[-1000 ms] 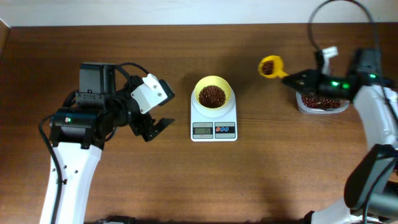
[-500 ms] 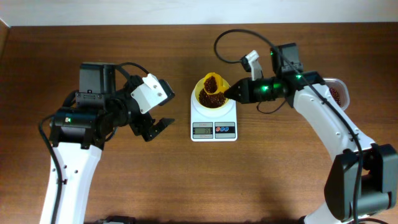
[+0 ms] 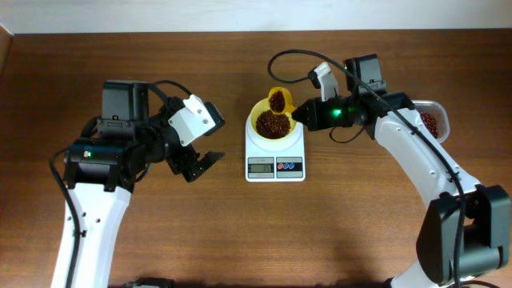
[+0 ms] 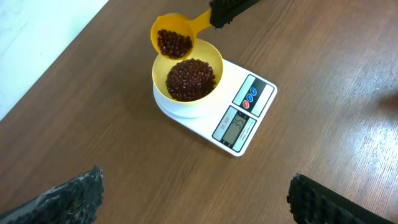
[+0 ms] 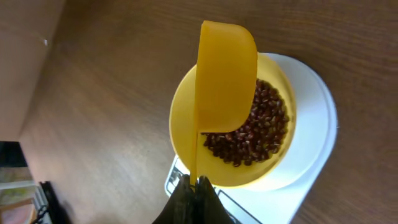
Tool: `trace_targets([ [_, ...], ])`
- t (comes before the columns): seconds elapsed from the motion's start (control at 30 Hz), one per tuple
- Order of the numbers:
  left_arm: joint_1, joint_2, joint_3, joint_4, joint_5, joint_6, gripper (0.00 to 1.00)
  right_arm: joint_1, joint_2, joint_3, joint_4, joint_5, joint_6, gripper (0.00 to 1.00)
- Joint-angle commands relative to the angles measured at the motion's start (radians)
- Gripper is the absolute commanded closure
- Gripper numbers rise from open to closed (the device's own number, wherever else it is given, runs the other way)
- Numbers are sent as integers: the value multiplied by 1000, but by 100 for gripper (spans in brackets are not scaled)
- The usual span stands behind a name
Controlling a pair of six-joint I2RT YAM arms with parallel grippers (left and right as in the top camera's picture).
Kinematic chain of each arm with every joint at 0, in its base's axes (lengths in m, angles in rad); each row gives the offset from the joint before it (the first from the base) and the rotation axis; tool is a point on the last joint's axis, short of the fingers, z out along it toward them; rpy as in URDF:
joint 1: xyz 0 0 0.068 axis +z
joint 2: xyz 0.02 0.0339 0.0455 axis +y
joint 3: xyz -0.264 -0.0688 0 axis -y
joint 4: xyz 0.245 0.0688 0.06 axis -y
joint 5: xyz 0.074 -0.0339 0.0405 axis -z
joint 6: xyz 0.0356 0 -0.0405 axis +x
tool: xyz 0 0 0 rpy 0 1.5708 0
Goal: Scoop item into bowl and weigh 50g on scale
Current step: 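Carry the filled scoop with the right gripper over the yellow bowl, then tilt the scoop with the right gripper to pour beans into the bowl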
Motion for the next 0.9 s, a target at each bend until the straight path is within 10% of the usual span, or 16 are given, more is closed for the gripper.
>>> trace_targets([
  [0.0,-2,-6,15,1,0,-10,1,5,-10,5,8,20,-34,96],
  [0.87,-2,-6,15,1,0,-10,1,6,-11,11,-65,106,-108,96],
])
